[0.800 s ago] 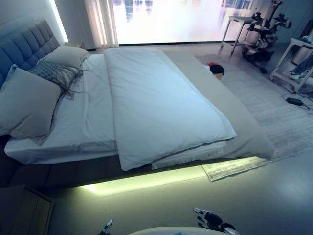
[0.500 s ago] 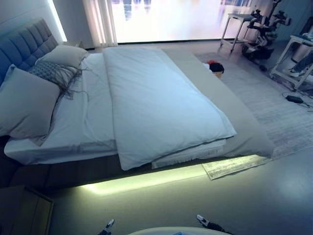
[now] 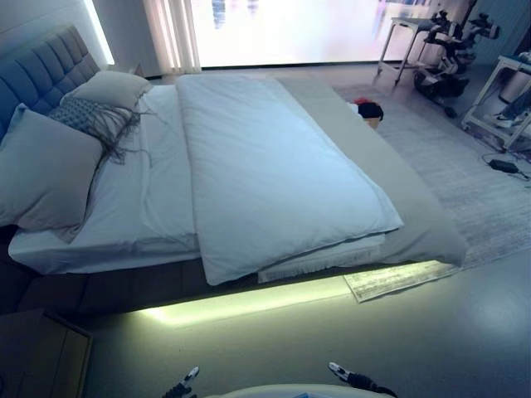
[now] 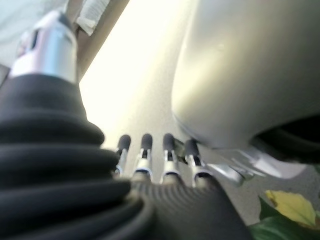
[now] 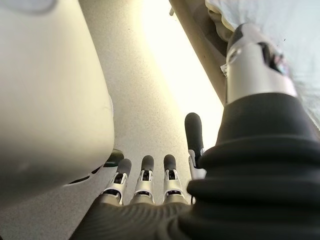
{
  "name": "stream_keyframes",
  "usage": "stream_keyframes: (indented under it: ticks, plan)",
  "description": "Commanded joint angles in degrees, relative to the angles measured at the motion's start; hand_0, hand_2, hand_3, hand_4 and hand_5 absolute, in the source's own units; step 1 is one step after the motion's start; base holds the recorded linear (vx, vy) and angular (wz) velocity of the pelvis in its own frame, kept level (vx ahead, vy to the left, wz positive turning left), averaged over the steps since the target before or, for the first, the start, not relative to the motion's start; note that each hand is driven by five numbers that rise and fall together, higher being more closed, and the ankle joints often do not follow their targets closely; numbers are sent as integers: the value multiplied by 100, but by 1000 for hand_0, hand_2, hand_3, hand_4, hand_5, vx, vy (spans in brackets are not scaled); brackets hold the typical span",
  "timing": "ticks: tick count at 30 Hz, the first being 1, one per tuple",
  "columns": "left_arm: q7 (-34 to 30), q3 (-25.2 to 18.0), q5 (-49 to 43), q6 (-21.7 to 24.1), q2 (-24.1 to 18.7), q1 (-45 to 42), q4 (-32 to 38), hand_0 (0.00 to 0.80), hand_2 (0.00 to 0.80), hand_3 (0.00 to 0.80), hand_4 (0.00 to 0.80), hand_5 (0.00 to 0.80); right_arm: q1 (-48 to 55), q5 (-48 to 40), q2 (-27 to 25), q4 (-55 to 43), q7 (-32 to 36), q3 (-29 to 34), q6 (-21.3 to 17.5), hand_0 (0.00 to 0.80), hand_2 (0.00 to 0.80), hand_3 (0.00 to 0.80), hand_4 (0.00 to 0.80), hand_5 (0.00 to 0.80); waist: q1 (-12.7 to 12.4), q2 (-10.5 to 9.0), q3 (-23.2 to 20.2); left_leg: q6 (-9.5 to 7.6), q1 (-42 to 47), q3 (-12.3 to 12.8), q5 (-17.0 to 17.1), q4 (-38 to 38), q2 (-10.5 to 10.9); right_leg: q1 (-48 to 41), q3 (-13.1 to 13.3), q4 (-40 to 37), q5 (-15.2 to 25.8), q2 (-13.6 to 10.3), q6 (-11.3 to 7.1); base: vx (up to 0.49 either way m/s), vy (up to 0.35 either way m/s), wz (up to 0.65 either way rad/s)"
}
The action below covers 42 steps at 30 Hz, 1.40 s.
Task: Make the bed neatly
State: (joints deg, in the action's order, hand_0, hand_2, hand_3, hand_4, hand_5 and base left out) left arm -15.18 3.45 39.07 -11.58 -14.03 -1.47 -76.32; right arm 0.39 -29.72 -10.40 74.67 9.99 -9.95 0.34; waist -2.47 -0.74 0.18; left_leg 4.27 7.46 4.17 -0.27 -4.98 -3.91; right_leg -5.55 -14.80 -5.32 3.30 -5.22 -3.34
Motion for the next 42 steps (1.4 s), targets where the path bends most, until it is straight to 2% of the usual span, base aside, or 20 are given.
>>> stream_keyframes:
  ticks: [1, 13, 15, 17, 18, 19, 20, 22, 23, 25, 27, 29, 31, 33, 34, 36, 39, 42]
  plan:
    - [-243, 209, -6, -162, 508, 438, -555, 0, 0, 0, 0, 0, -443, 164, 80, 307, -13, -87, 17, 0, 0, 0, 0, 0, -5, -20, 61, -144, -129, -38, -253, -2, 206, -236, 38, 32, -395, 6, -162, 0, 0, 0]
    - [-191, 238, -379, -298, 437, 412, -635, 0, 0, 0, 0, 0, -468, 37, 95, 307, -212, -94, 54, 0, 0, 0, 0, 0, 100, -13, 82, -161, 53, 17, -290, 42, 155, -266, 184, 227, -535, 66, -96, 35, -45, -1]
    - [-191, 222, -387, -295, 435, 410, -618, 0, 0, 0, 0, 0, -513, 104, 66, 340, -167, -123, 107, 0, 0, 0, 0, 0, 132, -63, 175, -132, -85, 85, -404, 612, 80, -172, 240, 445, -605, 49, -27, 12, -78, -6]
    - [-153, 194, -295, -235, 440, 444, -591, 0, 0, 0, 0, 0, -592, 217, 23, 322, -167, -170, 217, 0, 0, 0, 0, 0, 143, -163, 321, -113, -448, 269, -500, 1495, -23, -81, 193, 624, -661, 7, 91, -24, -103, -14]
    - [-141, 208, -126, -179, 459, 471, -548, 0, 0, 0, 0, 0, -607, 234, -13, 287, -208, -213, 265, 0, 0, 0, 0, 0, 108, -213, 500, -32, -1010, 320, -97, 2388, -141, -82, 164, 710, -689, 27, 222, -55, -127, -23]
    - [-149, 204, -36, -157, 484, 490, -499, 0, 0, 0, 0, 0, -619, 278, -57, 250, -255, -225, 300, 0, 0, 0, 0, 0, 64, -180, 655, 80, -1590, 200, 273, 3103, -204, -87, 149, 815, -729, 97, 322, -70, -99, -29]
    - [-164, 199, 21, -175, 507, 525, -453, 0, 0, 0, 0, 0, -637, 373, -105, 228, -303, -232, 343, 0, 0, 0, 0, 0, 23, -137, 784, 142, -1988, 100, 535, 3336, -138, -79, 182, 905, -758, 127, 359, -18, -1, -31]
    - [-154, 211, 172, -213, 522, 540, -428, 0, 0, 0, 0, 0, -647, 475, -178, 251, -351, -230, 379, 0, 0, 0, 0, 0, -68, 35, 932, 172, -2135, 78, 657, 2675, 50, -204, 287, 956, -868, 208, 292, 132, 119, -23]
    - [-149, 216, 223, -197, 513, 496, -439, 0, 0, 0, 0, 0, -651, 499, -209, 285, -329, -195, 373, 0, 0, 0, 0, 0, -103, 92, 971, 165, -2033, 169, 676, 2152, 25, -308, 334, 927, -930, 241, 253, 261, 154, -28]
    - [-129, 222, 229, -232, 461, 412, -440, 0, 0, 0, 0, 0, -643, 558, -284, 335, -281, -122, 381, 0, 0, 0, 0, 0, -128, 178, 970, 203, -1829, 271, 864, 1084, -165, -517, 391, 811, -1024, 338, 216, 313, 135, -54]
    - [-93, 214, 165, -247, 418, 357, -477, 0, 0, 0, 0, 0, -591, 466, -323, 385, -290, -72, 336, 0, 0, 0, 0, 0, -211, 183, 918, 244, -1838, 180, 994, 67, -220, -795, 507, 694, -1150, 390, 176, 365, 112, -54]
    - [-79, 158, 112, -197, 425, 271, -502, 0, 0, 0, 0, 0, -512, 446, -340, 402, -264, -22, 270, 0, 0, 0, 0, 0, -263, 182, 863, 317, -2152, 53, 1003, -2, -335, -1028, 614, 665, -1400, 449, 194, 356, 126, -16]
    - [-74, 113, 45, -141, 447, 207, -520, 0, 0, 0, 0, 0, -438, 442, -344, 422, -224, 41, 171, 0, 0, 0, 0, 0, -273, 210, 798, 370, -2284, 238, 1132, -2, -527, -1235, 635, 711, -1710, 458, 186, 344, 182, 18]
    - [-46, 85, 50, -137, 449, 180, -523, 0, 0, 0, 0, 0, -434, 437, -307, 458, -279, 65, 131, 0, 0, 0, 0, 0, -258, 200, 714, 328, -2291, 487, 968, -2, -585, -1335, 625, 766, -1803, 325, 95, 362, 249, 4]
    - [-35, 83, 40, -145, 444, 177, -537, 0, 0, 0, 0, 0, -442, 405, -287, 487, -316, 88, 119, 0, 0, 0, 0, 0, -266, 210, 659, 321, -2245, 569, 992, -2, -603, -1407, 605, 787, -1853, 258, 44, 418, 278, 13]
    - [-51, 50, 55, -54, 428, 143, -555, 0, 0, 0, 0, 0, -432, 288, -245, 504, -210, 155, 143, 0, 0, 0, 0, 0, -331, 183, 582, 310, -2066, 548, 1083, -2, -550, -1571, 573, 795, -1854, 76, -84, 480, 284, 8]
    - [-70, 21, 67, -26, 387, 151, -484, 0, 0, 0, 0, 0, -416, 582, -167, 435, -19, 136, 121, 0, 0, 0, 0, 0, -435, 126, 462, 218, -1925, 520, 1132, 165, -491, -1697, 396, 731, -1742, -199, -232, 383, 247, -20]
    - [-66, 46, -153, -138, 323, 273, -480, 0, 0, 0, 0, 0, -526, 316, -51, 309, 10, 76, 111, 0, 0, 0, 0, 0, -523, 22, 365, 80, -1939, 508, 908, 546, -354, -1690, 155, 778, -1558, -518, -437, 334, 286, 10]
